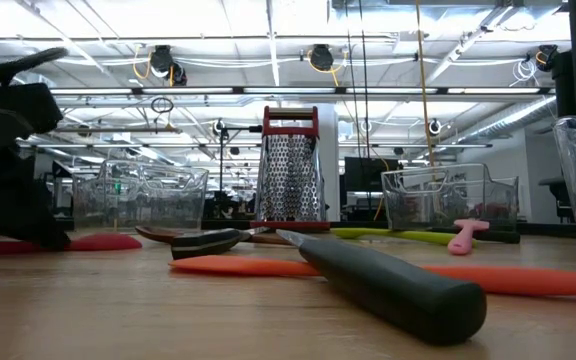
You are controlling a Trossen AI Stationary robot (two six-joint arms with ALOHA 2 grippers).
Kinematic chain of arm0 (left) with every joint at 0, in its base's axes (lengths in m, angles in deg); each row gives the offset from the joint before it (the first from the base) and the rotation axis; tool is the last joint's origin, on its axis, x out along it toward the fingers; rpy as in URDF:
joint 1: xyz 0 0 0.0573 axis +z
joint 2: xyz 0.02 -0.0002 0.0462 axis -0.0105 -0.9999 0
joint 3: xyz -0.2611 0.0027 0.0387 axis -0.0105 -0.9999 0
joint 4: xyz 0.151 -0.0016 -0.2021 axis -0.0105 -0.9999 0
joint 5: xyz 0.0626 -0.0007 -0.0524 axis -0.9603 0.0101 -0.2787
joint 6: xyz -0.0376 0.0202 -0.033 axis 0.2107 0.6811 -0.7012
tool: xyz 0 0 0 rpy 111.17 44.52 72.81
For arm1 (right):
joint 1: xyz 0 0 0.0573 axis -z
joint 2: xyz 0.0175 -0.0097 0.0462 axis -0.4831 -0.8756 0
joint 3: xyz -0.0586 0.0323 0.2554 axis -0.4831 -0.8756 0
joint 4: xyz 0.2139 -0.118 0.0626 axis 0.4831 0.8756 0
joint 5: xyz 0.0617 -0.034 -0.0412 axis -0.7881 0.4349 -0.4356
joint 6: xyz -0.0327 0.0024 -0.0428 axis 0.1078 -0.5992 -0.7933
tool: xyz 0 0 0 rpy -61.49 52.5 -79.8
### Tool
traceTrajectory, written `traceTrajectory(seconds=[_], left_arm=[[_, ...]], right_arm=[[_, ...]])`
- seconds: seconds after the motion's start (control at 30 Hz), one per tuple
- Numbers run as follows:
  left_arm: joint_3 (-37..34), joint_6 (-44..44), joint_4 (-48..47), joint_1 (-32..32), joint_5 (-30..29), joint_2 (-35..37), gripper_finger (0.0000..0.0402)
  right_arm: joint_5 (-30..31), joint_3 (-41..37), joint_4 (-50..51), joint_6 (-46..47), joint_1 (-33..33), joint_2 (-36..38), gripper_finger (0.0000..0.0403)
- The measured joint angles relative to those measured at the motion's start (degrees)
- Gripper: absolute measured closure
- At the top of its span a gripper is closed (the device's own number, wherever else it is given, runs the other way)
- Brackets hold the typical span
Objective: Pick & Place Kitchen Items
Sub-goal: Put the red serving spoon into the top left transparent bin
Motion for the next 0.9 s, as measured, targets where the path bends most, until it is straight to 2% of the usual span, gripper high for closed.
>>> traceTrajectory(seconds=[0.13, 0.27, 0.37, 0.57, 0.7, 0.9], left_arm=[[2.5, 2.9, -5.5, 0.4, 5.7, 0.1, 0.0254], [4.1, 5.8, -8.6, 1.8, 10.4, 0.3, 0.0232], [6.4, 9.3, -10.5, 3.3, 14.4, 0.3, 0.0236], [12.4, 13.0, -18.9, 6.9, 28.3, 3.0, 0.0253], [13.3, 14.1, -23.4, 8.7, 38.0, 4.2, 0.0254], [12.7, 13.4, -23.2, 8.5, 42.5, 4.4, 0.0254]], right_arm=[[-0.1, 0.0, 0.0, 0.0, 0.0, 0.0, 0.0403], [-0.1, 0.0, 0.0, 0.0, 0.0, 0.0, 0.0403], [-0.1, 0.0, 0.0, 0.0, 0.0, 0.0, 0.0403], [-0.1, 0.0, 0.0, -0.3, 0.0, 0.0, 0.0403], [-0.2, 0.0, 0.0, -0.5, 0.0, 0.0, 0.0403], [-0.3, 0.0, 0.0, -1.1, 0.0, 0.0, 0.0403]])
